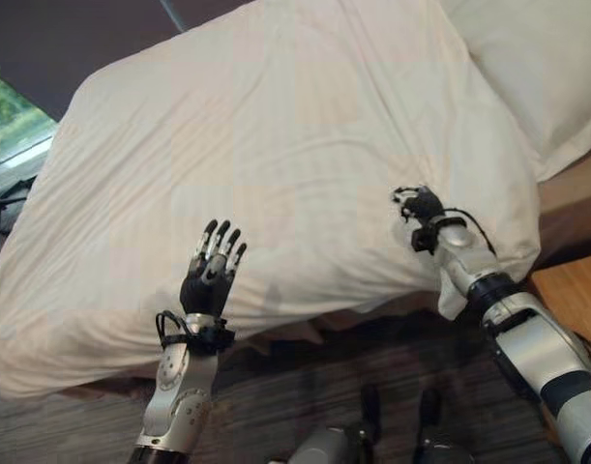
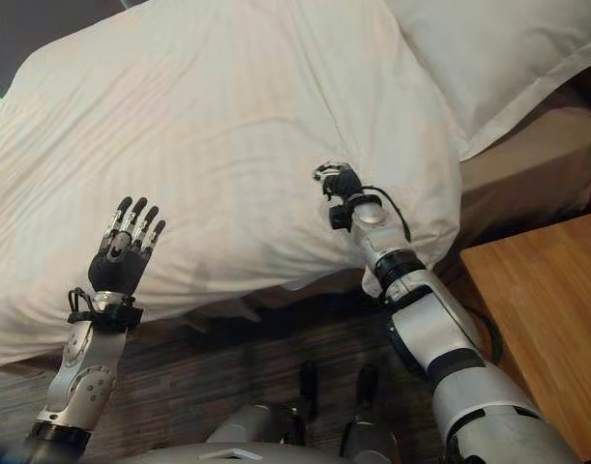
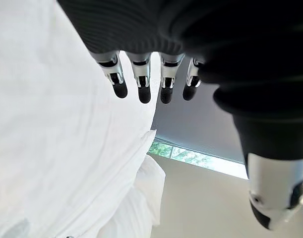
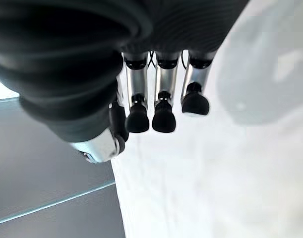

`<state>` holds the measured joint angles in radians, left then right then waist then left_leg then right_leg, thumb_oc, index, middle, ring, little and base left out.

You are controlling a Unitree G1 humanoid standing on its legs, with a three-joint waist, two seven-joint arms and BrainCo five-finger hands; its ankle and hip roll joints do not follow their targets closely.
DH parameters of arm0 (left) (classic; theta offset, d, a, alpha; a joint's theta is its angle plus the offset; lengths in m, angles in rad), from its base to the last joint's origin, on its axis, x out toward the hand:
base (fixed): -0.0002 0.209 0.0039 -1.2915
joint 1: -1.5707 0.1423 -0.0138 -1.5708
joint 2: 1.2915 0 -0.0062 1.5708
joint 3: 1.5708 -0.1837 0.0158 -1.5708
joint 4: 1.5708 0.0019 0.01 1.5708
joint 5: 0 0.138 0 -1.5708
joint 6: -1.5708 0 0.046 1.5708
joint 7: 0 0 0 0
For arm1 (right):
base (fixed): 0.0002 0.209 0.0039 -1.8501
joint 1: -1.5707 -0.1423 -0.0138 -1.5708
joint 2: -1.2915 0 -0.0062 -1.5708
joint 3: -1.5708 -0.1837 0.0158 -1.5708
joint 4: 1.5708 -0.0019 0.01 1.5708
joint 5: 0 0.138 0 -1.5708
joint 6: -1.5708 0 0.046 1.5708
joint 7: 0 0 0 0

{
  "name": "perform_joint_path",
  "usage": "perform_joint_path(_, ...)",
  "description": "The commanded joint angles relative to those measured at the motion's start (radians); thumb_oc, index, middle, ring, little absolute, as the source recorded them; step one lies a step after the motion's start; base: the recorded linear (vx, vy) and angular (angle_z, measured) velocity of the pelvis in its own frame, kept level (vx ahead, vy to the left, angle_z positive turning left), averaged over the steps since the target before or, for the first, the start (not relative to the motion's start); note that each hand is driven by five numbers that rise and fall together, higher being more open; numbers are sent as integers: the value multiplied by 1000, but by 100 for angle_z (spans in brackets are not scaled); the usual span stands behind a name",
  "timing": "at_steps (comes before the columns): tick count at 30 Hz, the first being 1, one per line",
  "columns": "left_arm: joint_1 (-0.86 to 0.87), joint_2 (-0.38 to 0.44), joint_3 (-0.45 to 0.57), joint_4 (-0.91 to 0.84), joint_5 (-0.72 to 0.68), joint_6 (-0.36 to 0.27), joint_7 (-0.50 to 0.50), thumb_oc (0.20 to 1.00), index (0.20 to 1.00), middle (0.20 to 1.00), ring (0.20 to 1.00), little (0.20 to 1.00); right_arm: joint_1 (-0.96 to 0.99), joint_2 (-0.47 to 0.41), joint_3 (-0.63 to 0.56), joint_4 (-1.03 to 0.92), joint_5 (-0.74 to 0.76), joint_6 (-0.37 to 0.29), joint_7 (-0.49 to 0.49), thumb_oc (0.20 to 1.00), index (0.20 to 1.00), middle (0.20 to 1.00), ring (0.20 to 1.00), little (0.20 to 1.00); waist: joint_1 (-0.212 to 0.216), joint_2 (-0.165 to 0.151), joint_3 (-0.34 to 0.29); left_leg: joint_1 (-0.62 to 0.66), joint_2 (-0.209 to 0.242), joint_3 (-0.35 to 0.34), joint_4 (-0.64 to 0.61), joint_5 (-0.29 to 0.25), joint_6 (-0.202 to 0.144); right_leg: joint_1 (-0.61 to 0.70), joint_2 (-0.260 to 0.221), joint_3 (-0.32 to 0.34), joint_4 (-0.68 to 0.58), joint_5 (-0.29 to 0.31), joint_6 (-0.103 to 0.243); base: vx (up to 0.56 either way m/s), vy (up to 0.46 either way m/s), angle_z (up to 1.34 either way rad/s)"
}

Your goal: Making the bed.

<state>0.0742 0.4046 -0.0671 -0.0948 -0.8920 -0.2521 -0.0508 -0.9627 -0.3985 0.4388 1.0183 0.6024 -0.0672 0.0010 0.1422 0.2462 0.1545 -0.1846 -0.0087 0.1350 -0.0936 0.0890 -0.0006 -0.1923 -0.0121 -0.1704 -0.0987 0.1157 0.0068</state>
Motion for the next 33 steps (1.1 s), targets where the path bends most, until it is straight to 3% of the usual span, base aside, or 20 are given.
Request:
perform_joint_path(1,-66,49,-35,-15,12,-46,-23,1000,1000,1000,1000,1000,-147,-34,19,25,-24,-38,5,200,200,200,200,200,-6,-32,26,-9,39,-1,6,59,-101,-24,-72,54,11,-31,96,9,-8,-7)
perform_joint_path(3,-61,44,-36,-15,15,-47,-25,1000,1000,1000,1000,1000,-141,-72,21,40,-49,-38,4,200,200,200,200,200,-11,-27,31,-18,40,6,6,63,-102,-35,-73,60,11,-29,98,20,6,-15)
perform_joint_path(4,-51,36,-36,-26,38,-42,-29,1000,1000,1000,1000,1000,-104,-147,3,87,-67,-33,1,200,200,200,200,200,-32,-22,39,-10,41,17,6,57,-103,-28,-74,67,11,-35,99,30,10,-13)
perform_joint_path(12,-27,19,-17,-49,31,-37,-44,1000,1000,1000,1000,1000,25,-213,-130,189,36,-39,8,200,200,200,200,200,-69,-13,51,3,38,18,6,49,-101,-21,-73,70,11,-39,97,12,3,-2)
perform_joint_path(16,-9,-2,-1,-37,35,-39,-33,1000,1000,1000,1000,1000,128,-207,-183,161,77,-47,9,200,200,200,200,200,-93,-11,60,5,37,23,6,43,-97,-21,-73,75,11,-40,96,1,14,-5)
perform_joint_path(18,-12,-19,12,-22,47,-40,-26,1000,1000,1000,1000,1000,267,-179,-201,120,78,-46,40,200,200,200,200,200,-118,-7,75,1,32,33,6,38,-93,-35,-75,87,11,-35,99,-24,25,-8)
perform_joint_path(26,-36,-27,8,-17,74,-60,-7,1000,1000,1000,1000,1000,377,-137,-259,88,146,-61,46,200,200,200,200,200,-140,24,85,-15,15,43,6,37,-90,-66,-89,109,11,-22,110,-24,32,-13)
perform_joint_path(28,-35,-47,6,-10,82,-59,-5,1000,1000,1000,1000,1000,458,-82,-273,118,119,-53,49,200,200,200,200,200,-154,42,86,-11,9,50,6,33,-85,-64,-93,114,11,-21,114,-19,52,-3)
perform_joint_path(33,-26,-66,32,-14,89,-58,-10,1000,1000,1000,1000,1000,623,-29,-249,72,19,-44,69,200,200,200,200,200,-183,31,81,3,9,53,6,24,-79,-52,-92,118,11,-19,113,-2,1,-1)
